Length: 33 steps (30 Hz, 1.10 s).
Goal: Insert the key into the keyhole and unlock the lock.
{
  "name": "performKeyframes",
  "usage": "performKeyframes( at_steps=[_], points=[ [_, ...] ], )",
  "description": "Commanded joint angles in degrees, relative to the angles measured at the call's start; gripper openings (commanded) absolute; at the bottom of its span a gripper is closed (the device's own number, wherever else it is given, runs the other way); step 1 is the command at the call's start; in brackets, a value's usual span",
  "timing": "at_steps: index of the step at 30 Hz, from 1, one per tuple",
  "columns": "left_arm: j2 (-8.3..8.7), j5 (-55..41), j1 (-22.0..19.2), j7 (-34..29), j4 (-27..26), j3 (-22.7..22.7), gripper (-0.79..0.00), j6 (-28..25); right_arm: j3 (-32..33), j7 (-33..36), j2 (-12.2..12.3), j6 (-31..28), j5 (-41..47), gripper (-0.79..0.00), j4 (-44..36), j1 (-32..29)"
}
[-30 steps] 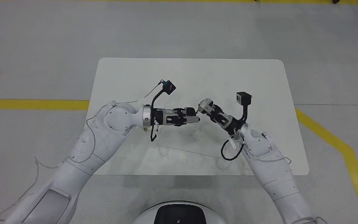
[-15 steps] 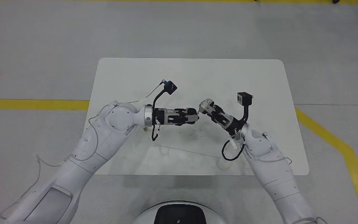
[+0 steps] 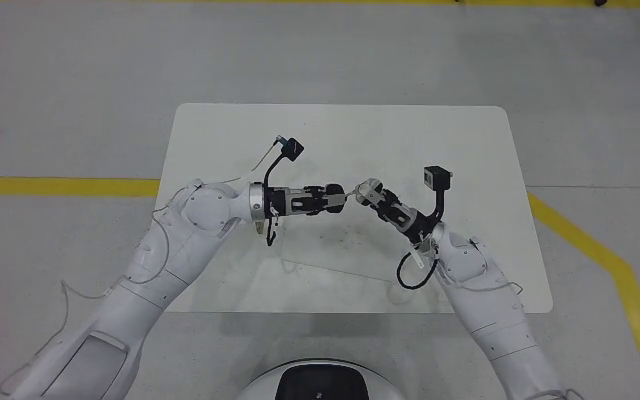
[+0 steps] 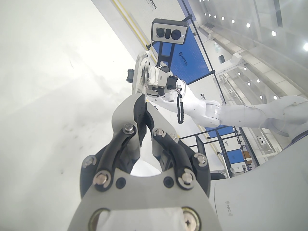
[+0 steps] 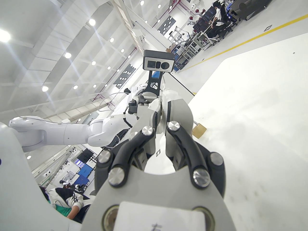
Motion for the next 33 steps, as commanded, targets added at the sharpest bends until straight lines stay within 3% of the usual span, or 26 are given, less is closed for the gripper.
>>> performKeyframes(
  at_steps=[1,8,11,14,22,33],
  points=[
    [0.06,0.02,0.18,-0.06,-0.15,-0.26,-0.785,-0.05,0.05,0.18,0.04,-0.01,0.04,-0.785,-0.05,-0.05],
    [0.18,0.62,0.84,0.05,-0.82,-0.84,-0.785,-0.15,-0.02,1.78,0.24,-0.18,0.53,-0.785,-0.22,-0.12],
    [0.24,0.65,1.08,-0.07,-0.97,-1.12,-0.68,-0.3,0.02,2.68,0.36,-0.08,0.82,-0.785,-0.19,-0.09],
    [0.3,0.3,1.21,-0.27,-1.16,-1.5,-0.671,-0.37,-0.01,3.66,0.48,0.24,0.81,-0.785,-0.23,-0.06],
    [0.48,-0.03,1.71,-0.63,-1.59,-2.35,-0.533,-0.57,-0.59,6.43,0.73,0.83,1.5,-0.785,-0.34,0.27],
    [0.48,0.28,2.19,-0.66,-1.96,-2.62,-0.539,-0.68,-1.13,9.55,1.1,1.4,2.85,-0.785,-0.27,0.56]
  ],
)
